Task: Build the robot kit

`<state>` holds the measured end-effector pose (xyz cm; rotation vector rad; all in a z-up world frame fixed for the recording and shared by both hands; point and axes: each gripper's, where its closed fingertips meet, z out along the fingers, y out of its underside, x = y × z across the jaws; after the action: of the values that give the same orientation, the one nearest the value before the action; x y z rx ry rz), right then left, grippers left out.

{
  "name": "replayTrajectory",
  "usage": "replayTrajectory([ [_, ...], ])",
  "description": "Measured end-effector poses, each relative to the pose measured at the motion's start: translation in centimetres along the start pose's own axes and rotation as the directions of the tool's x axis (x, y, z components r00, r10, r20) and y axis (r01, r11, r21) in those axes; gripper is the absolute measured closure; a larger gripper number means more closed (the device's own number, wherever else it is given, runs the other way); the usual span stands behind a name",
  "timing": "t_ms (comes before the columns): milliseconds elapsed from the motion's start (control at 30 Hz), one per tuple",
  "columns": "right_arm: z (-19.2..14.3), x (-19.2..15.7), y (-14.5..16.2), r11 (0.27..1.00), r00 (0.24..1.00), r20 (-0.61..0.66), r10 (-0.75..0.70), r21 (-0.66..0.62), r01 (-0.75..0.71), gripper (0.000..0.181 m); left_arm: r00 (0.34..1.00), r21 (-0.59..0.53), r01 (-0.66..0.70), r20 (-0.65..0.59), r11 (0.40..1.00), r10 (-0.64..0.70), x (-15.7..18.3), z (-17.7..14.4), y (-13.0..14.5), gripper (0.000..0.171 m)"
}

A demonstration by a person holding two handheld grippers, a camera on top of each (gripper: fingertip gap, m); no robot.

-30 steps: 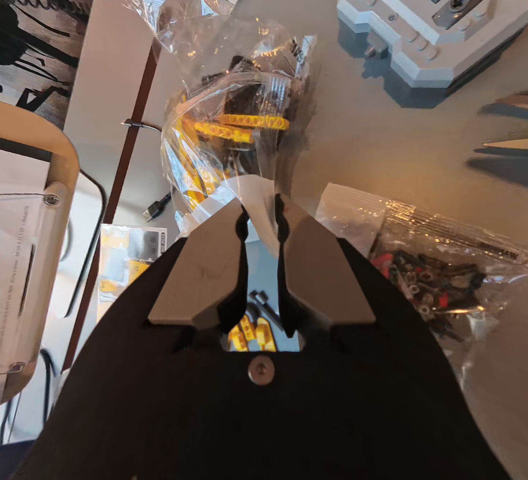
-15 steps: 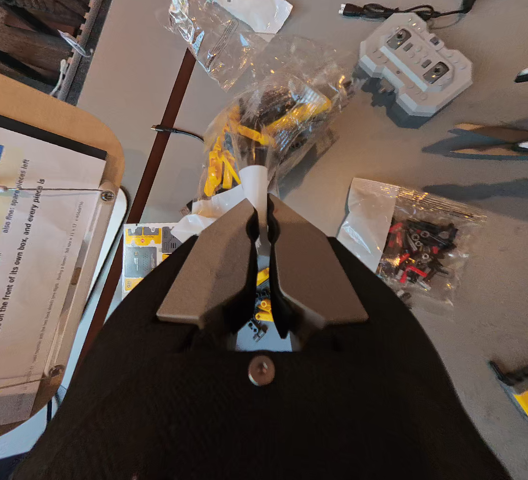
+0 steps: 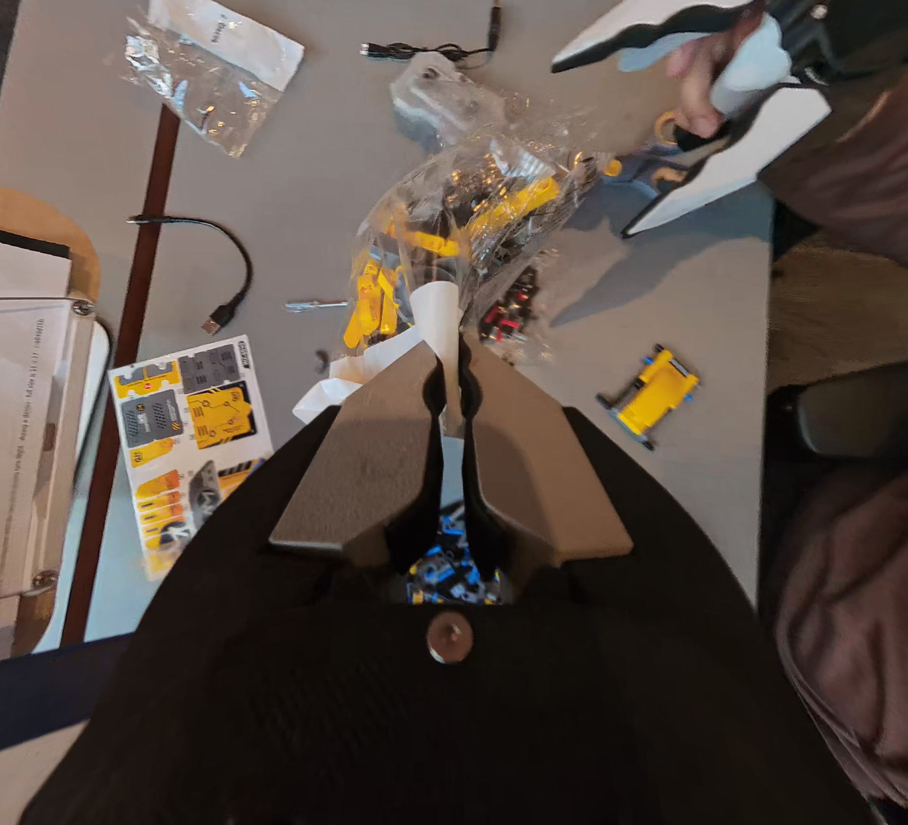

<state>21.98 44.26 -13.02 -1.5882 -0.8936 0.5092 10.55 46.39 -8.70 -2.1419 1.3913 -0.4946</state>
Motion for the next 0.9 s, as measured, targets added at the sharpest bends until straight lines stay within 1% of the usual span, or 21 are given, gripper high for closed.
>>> replayTrajectory([
  [100, 0.1, -4.5, -2.7, 0.999, 0.994, 0.103, -0.041, 0.022, 0.039, 0.084, 0.996, 0.015, -0.013, -0.083, 1.0, 0.014, 4.1, -2.9, 1.7, 0.171],
  [133, 0.0, -6.3, -3.8, 0.998, 0.987, 0.146, -0.063, 0.034, 0.059, 0.094, 0.994, 0.019, -0.01, -0.111, 1.0, 0.012, 5.6, -3.9, 2.3, 0.171],
  [167, -0.3, -8.5, -5.0, 0.994, 0.973, 0.211, -0.096, 0.064, 0.084, 0.124, 0.991, 0.02, -0.009, -0.13, 1.0, 0.012, 6.9, -4.9, 3.1, 0.171],
  [200, -0.7, -10.8, -6.1, 0.991, 0.953, 0.277, -0.123, 0.087, 0.102, 0.148, 0.991, 0.02, -0.01, -0.137, 1.0, 0.012, 7.9, -6.0, 3.9, 0.171],
  [233, -0.9, -12.6, -6.9, 0.989, 0.937, 0.321, -0.14, 0.085, 0.119, 0.163, 0.99, 0.027, -0.009, -0.14, 1.0, 0.013, 9.0, -7.2, 4.7, 0.171],
  [267, -0.9, -14.0, -7.8, 0.989, 0.928, 0.344, -0.146, 0.079, 0.126, 0.168, 0.991, 0.035, -0.007, -0.133, 0.999, 0.012, 9.7, -8.4, 5.6, 0.171],
  [333, -0.6, -16.4, -9.3, 0.992, 0.91, 0.395, -0.128, 0.067, 0.111, 0.168, 0.995, 0.059, 0.018, -0.1, 0.998, -0.012, 10.8, -11.0, 7.3, 0.171],
  [433, 0.5, -19.6, -11.9, 0.999, 0.872, 0.488, -0.039, 0.052, 0.016, 0.169, 0.995, 0.114, 0.093, -0.051, 0.989, -0.088, 11.6, -15.1, 10.3, 0.171],
  [533, 2.2, -23.1, -14.7, 0.997, 0.813, 0.581, 0.046, 0.023, -0.073, 0.169, 0.985, 0.21, 0.165, 0.016, 0.964, -0.172, 12.1, -19.3, 13.2, 0.167],
  [633, 4.0, -27.4, -17.4, 0.99, 0.733, 0.671, 0.113, -0.009, -0.144, 0.173, 0.97, 0.309, 0.206, 0.062, 0.929, -0.236, 13.4, -23.5, 16.5, 0.162],
  [667, 4.5, -28.9, -18.2, 0.986, 0.698, 0.703, 0.136, -0.024, -0.168, 0.173, 0.96, 0.33, 0.22, 0.092, 0.918, -0.263, 13.6, -24.7, 17.9, 0.157],
  [733, 5.4, -31.8, -19.4, 0.983, 0.645, 0.75, 0.149, -0.04, -0.18, 0.172, 0.933, 0.379, 0.231, 0.175, 0.896, -0.314, 14.0, -27.4, 21.0, 0.135],
  [767, 5.9, -33.0, -19.7, 0.984, 0.629, 0.763, 0.145, -0.045, -0.172, 0.172, 0.919, 0.421, 0.23, 0.203, 0.878, -0.338, 14.3, -28.8, 22.4, 0.13],
  [833, 6.8, -35.5, -20.1, 0.986, 0.598, 0.788, 0.143, -0.059, -0.158, 0.172, 0.885, 0.514, 0.236, 0.236, 0.824, -0.401, 15.2, -31.3, 25.4, 0.128],
  [867, 7.2, -36.6, -20.2, 0.987, 0.582, 0.801, 0.138, -0.059, -0.152, 0.172, 0.865, 0.544, 0.241, 0.255, 0.804, -0.432, 15.6, -31.9, 27.2, 0.125],
  [900, 7.6, -37.6, -20.3, 0.987, 0.564, 0.815, 0.135, -0.061, -0.149, 0.172, 0.842, 0.554, 0.253, 0.279, 0.793, -0.463, 15.9, -32.0, 29.3, 0.118],
])
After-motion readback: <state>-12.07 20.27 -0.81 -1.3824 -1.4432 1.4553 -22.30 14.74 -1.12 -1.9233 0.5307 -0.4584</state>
